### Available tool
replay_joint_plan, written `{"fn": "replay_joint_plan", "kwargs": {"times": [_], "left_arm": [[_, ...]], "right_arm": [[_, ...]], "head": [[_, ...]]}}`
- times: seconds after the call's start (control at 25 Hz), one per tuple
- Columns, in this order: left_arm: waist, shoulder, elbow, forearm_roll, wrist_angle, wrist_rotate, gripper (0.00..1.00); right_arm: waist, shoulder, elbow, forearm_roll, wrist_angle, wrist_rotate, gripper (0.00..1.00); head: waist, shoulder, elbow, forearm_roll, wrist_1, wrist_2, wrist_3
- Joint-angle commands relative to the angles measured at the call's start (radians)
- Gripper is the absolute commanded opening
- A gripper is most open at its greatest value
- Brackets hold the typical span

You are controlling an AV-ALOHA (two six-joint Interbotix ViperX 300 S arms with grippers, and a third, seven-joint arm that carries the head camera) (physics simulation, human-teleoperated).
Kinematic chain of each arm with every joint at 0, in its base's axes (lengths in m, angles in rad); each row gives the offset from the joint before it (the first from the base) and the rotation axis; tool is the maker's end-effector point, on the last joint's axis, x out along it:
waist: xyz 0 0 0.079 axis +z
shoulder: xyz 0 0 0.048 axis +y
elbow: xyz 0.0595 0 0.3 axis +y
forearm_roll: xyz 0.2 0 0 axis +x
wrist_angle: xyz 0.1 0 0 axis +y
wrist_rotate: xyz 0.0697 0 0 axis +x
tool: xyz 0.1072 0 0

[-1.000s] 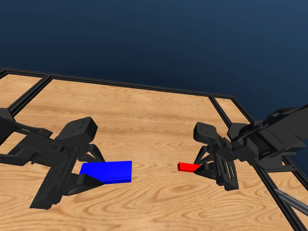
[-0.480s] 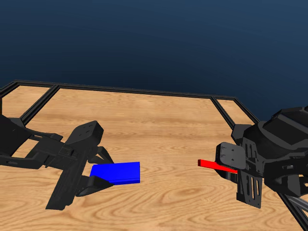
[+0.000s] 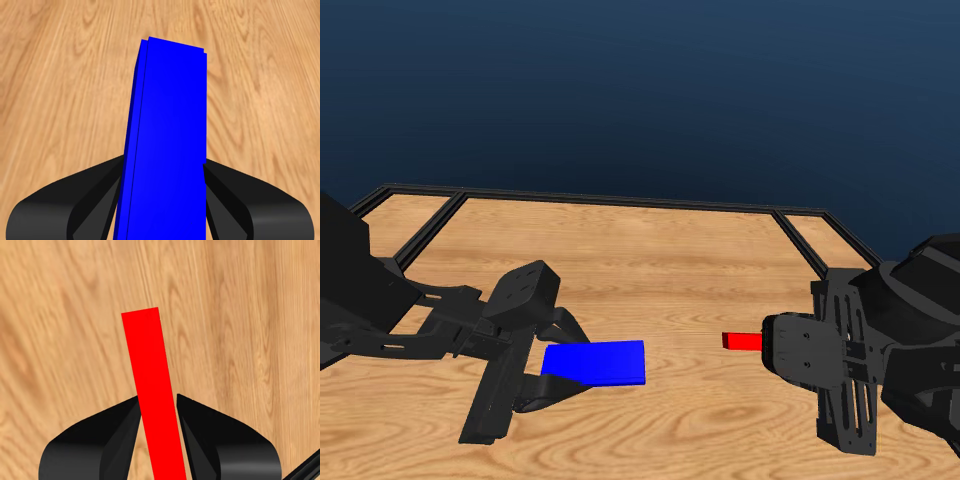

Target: Insert peg into socket

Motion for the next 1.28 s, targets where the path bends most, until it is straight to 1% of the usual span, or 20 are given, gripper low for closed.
{"fn": "replay_joint_plan", "kwargs": {"times": [0.04, 0.12, 0.16, 0.2, 0.24, 0.28, 0.44, 0.48, 0.52, 0.56, 0.6, 0.76, 0.8, 0.84, 1.0, 1.04, 1.08, 1.16, 1.24, 1.28], "left_arm": [[-0.015, -0.018, -0.018, -0.040, -0.085, 0.090, 0.00], [0.002, -0.043, -0.031, -0.064, -0.072, 0.124, 0.00], [-0.009, -0.019, 0.002, -0.094, -0.106, 0.132, 0.00], [-0.016, -0.035, -0.023, -0.107, -0.136, 0.156, 0.00], [-0.004, -0.045, -0.025, -0.099, -0.076, 0.191, 0.00], [-0.018, -0.034, -0.034, -0.120, -0.134, 0.197, 0.00], [-0.025, -0.029, -0.054, -0.159, -0.169, 0.244, 0.00], [-0.028, -0.020, -0.055, -0.166, -0.159, 0.264, 0.00], [-0.035, -0.007, -0.060, -0.186, -0.209, 0.269, 0.00], [-0.035, -0.017, -0.072, -0.183, -0.185, 0.270, 0.00], [-0.043, 0.003, -0.057, -0.190, -0.194, 0.266, 0.00], [-0.038, 0.007, -0.069, -0.209, -0.187, 0.276, 0.00], [-0.045, 0.000, -0.083, -0.211, -0.189, 0.280, 0.00], [-0.050, 0.018, -0.066, -0.212, -0.189, 0.279, 0.00], [-0.049, 0.025, -0.058, -0.216, -0.197, 0.262, 0.00], [-0.039, 0.023, -0.063, -0.214, -0.178, 0.271, 0.00], [-0.056, 0.034, -0.054, -0.219, -0.210, 0.250, 0.00], [-0.051, 0.041, -0.085, -0.198, -0.231, 0.261, 0.00], [-0.044, 0.048, -0.075, -0.210, -0.180, 0.269, 0.00], [-0.047, 0.042, -0.090, -0.204, -0.194, 0.259, 0.00]], "right_arm": [[-0.022, 0.032, -0.112, -0.031, 0.070, -0.106, 0.00], [-0.028, 0.072, -0.172, -0.033, 0.079, -0.177, 0.00], [-0.029, 0.069, -0.205, -0.034, 0.084, -0.198, 0.00], [-0.037, 0.095, -0.220, -0.035, 0.082, -0.223, 0.00], [-0.041, 0.108, -0.242, -0.040, 0.084, -0.245, 0.00], [-0.047, 0.114, -0.262, -0.041, 0.076, -0.262, 0.00], [-0.064, 0.144, -0.315, -0.049, 0.077, -0.322, 0.00], [-0.067, 0.142, -0.329, -0.050, 0.085, -0.340, 0.00], [-0.072, 0.149, -0.340, -0.057, 0.076, -0.344, 0.00], [-0.075, 0.150, -0.349, -0.054, 0.079, -0.357, 0.00], [-0.075, 0.151, -0.356, -0.059, 0.082, -0.368, 0.00], [-0.085, 0.155, -0.368, -0.055, 0.099, -0.400, 0.00], [-0.089, 0.161, -0.373, -0.050, 0.112, -0.417, 0.00], [-0.090, 0.160, -0.371, -0.051, 0.122, -0.422, 0.00], [-0.088, 0.141, -0.397, -0.054, 0.149, -0.448, 0.00], [-0.094, 0.154, -0.383, -0.051, 0.154, -0.458, 0.00], [-0.093, 0.144, -0.402, -0.056, 0.156, -0.461, 0.00], [-0.096, 0.149, -0.411, -0.057, 0.159, -0.470, 0.00], [-0.101, 0.157, -0.424, -0.059, 0.153, -0.479, 0.00], [-0.104, 0.162, -0.429, -0.062, 0.145, -0.482, 0.00]], "head": [[0.006, 0.002, -0.018, 0.002, -0.025, 0.004, 0.002], [0.004, 0.006, -0.020, 0.001, -0.032, 0.004, -0.001], [0.004, 0.006, -0.021, 0.001, -0.033, 0.005, -0.003], [0.003, 0.007, -0.021, 0.001, -0.037, 0.006, -0.006], [0.002, 0.009, -0.022, 0.001, -0.039, 0.007, -0.008], [0.002, 0.010, -0.023, 0.001, -0.042, 0.007, -0.009], [0.006, 0.018, -0.027, 0.001, -0.048, 0.004, -0.009], [0.007, 0.021, -0.028, 0.001, -0.050, 0.004, -0.009], [0.008, 0.024, -0.030, 0.001, -0.050, 0.003, -0.008], [0.010, 0.027, -0.031, 0.001, -0.051, 0.003, -0.007], [0.012, 0.031, -0.033, 0.002, -0.049, 0.004, -0.005], [0.017, 0.042, -0.038, 0.004, -0.046, 0.008, -0.001], [0.017, 0.044, -0.039, 0.004, -0.044, 0.009, -0.002], [0.017, 0.046, -0.040, 0.004, -0.043, 0.009, -0.003], [0.018, 0.048, -0.041, 0.004, -0.037, 0.011, -0.004], [0.019, 0.048, -0.041, 0.005, -0.036, 0.012, -0.005], [0.020, 0.047, -0.040, 0.005, -0.035, 0.012, -0.005], [0.022, 0.046, -0.039, 0.005, -0.034, 0.013, -0.004], [0.025, 0.048, -0.039, 0.006, -0.034, 0.014, -0.002], [0.026, 0.048, -0.040, 0.007, -0.034, 0.014, -0.002]]}}
